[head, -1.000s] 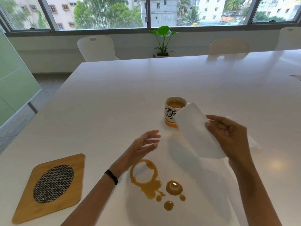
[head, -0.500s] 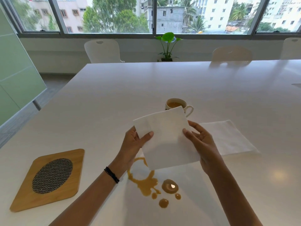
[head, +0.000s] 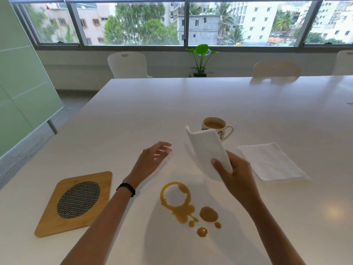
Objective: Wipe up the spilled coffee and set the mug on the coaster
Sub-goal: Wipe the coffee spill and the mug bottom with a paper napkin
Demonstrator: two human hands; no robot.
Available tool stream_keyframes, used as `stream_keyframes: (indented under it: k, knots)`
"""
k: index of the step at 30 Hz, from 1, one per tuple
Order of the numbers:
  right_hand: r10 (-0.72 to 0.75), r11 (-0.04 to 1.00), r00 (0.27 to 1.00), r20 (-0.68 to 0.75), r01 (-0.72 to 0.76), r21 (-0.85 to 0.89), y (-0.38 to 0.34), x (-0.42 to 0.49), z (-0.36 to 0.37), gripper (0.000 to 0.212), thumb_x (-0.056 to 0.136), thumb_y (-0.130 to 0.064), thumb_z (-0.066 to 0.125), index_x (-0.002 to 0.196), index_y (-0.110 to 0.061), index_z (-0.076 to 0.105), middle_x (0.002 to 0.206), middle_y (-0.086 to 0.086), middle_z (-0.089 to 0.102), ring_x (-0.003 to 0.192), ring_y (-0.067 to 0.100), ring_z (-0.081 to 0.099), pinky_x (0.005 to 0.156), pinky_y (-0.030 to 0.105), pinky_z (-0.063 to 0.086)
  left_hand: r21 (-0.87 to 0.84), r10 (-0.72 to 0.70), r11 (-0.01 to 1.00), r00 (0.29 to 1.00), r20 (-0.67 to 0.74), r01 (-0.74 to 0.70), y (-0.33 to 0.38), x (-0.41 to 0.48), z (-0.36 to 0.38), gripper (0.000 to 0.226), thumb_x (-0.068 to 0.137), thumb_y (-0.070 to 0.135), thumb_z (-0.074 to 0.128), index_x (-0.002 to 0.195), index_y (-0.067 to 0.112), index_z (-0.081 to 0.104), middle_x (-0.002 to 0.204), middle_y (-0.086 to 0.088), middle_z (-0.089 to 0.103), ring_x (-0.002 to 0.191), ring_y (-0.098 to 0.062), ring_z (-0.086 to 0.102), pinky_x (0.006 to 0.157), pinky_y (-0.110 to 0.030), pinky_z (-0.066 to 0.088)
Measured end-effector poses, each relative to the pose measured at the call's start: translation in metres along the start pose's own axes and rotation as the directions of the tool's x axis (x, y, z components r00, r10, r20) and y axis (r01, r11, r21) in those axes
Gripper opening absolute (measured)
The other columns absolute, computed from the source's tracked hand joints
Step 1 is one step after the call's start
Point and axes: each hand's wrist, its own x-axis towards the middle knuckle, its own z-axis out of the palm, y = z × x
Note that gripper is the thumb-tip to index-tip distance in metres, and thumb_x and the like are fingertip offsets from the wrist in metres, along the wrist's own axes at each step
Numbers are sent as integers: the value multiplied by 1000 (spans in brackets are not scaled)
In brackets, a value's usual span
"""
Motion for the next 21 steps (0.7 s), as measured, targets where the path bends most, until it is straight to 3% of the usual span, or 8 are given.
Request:
stream_keyframes:
  k: [2,4,5,7,9,12,18,21]
  knots:
    - [-98,984,987,127,116,-139,-3,-12,7,22,89,-13,58,107,-23,66,77,-20,67,62,-3,61,54,8,43,386,29,922,999,25,-37,-13,-4,-5,21,92,27,53,112,24,58,112,8,67,100,-9,64,82,-27,50]
    - [-101,947,949,299,183,-263,-6,-26,14,35,91,-14,54,122,-30,57,101,-13,71,83,2,67,70,21,54,500,-34,866,996,78,-9,-22,-9,-10,26,92,30,51,117,25,56,122,8,61,109,-13,59,83,-30,46]
    - [-87,928,929,361,207,-309,-7,-35,18,39,90,-12,52,124,-32,54,110,-11,70,93,6,66,76,25,55,505,-64,863,993,101,5,-25,-13,-11,28,92,30,50,119,25,55,126,7,58,113,-14,56,87,-33,46]
    - [-67,896,890,452,252,-365,-7,-53,28,47,85,-7,52,124,-33,52,121,-12,64,108,5,60,91,22,50,512,-88,859,988,123,13,-29,-22,-16,30,92,30,50,121,24,55,131,7,54,119,-14,51,93,-35,45]
    - [-35,886,860,509,263,-383,-7,-68,37,50,84,-7,53,127,-32,50,132,-13,56,121,1,49,105,13,29,512,-87,859,987,137,5,-30,-29,-18,30,92,30,50,122,24,54,133,7,52,122,-13,48,96,-36,44]
    - [14,879,810,587,269,-393,-1,-78,42,48,93,-14,44,137,-31,37,149,-9,33,137,0,24,109,10,5,512,-99,859,983,153,7,-27,-28,-16,32,93,31,49,124,24,53,136,6,49,125,-15,45,98,-36,41]
    - [197,791,717,669,287,-541,13,-84,50,51,98,-39,24,145,-33,6,157,-1,-9,142,8,-13,114,26,-10,499,-107,866,985,135,25,-28,-24,-12,31,93,29,50,123,23,54,140,2,46,128,-17,42,102,-35,37]
    - [229,773,704,672,288,-565,16,-89,53,55,98,-43,18,143,-33,-11,154,-4,-19,137,8,-26,108,22,-24,492,-108,870,984,144,23,-29,-23,-12,32,92,29,50,123,23,54,140,2,46,128,-18,42,102,-37,37]
